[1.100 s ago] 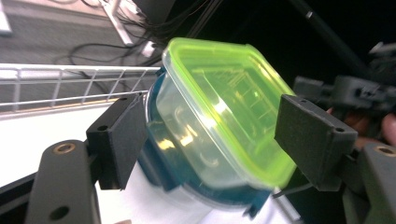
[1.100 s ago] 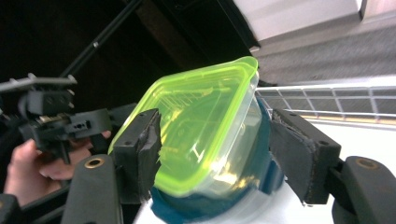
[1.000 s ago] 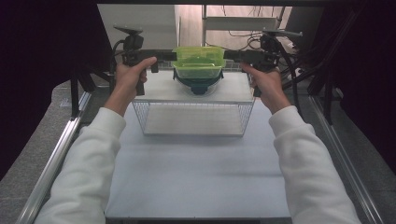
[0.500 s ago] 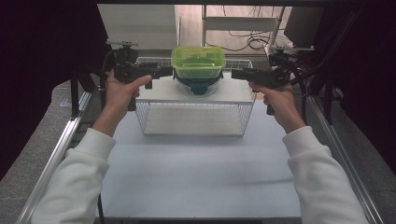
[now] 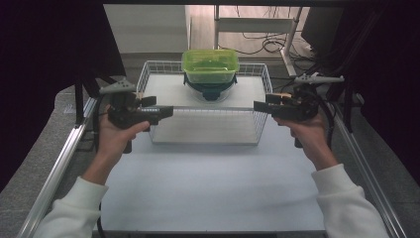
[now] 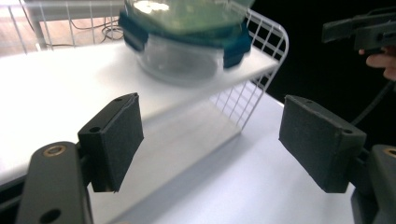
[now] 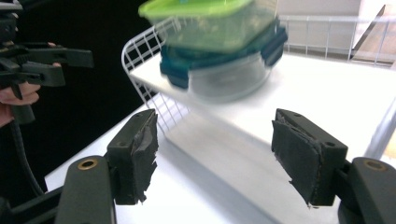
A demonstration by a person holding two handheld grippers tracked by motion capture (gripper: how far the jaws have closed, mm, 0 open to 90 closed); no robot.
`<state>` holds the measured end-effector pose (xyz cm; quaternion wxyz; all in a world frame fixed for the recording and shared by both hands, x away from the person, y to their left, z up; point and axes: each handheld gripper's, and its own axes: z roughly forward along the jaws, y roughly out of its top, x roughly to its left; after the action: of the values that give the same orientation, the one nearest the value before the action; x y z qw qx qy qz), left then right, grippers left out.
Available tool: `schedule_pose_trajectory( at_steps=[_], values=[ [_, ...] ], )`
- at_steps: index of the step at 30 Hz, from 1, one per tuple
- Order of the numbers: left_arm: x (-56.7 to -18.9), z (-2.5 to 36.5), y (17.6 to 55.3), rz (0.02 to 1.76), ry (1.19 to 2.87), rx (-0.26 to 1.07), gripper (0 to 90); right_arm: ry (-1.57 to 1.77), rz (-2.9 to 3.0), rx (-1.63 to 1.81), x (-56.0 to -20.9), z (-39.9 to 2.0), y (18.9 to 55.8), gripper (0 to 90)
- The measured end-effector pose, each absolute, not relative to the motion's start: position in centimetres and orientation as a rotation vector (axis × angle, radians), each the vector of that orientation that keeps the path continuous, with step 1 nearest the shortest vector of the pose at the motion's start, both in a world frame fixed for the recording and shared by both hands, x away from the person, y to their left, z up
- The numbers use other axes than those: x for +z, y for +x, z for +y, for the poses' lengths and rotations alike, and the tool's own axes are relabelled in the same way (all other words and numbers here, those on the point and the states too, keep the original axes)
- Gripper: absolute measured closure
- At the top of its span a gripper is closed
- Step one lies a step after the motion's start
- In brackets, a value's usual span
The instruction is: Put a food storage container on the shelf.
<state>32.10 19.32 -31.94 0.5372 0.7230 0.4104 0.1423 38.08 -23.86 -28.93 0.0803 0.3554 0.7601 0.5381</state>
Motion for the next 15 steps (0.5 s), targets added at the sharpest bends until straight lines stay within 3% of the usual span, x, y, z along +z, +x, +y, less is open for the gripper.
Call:
schedule_pose_trajectory(
  at_steps=[15],
  values=[
    [-39.7, 20.6, 26.1, 1.032, 1.778, 0.326, 21.1, 1.034, 2.317, 1.518, -36.4, -25.5, 32.1, 27.2]
  ],
)
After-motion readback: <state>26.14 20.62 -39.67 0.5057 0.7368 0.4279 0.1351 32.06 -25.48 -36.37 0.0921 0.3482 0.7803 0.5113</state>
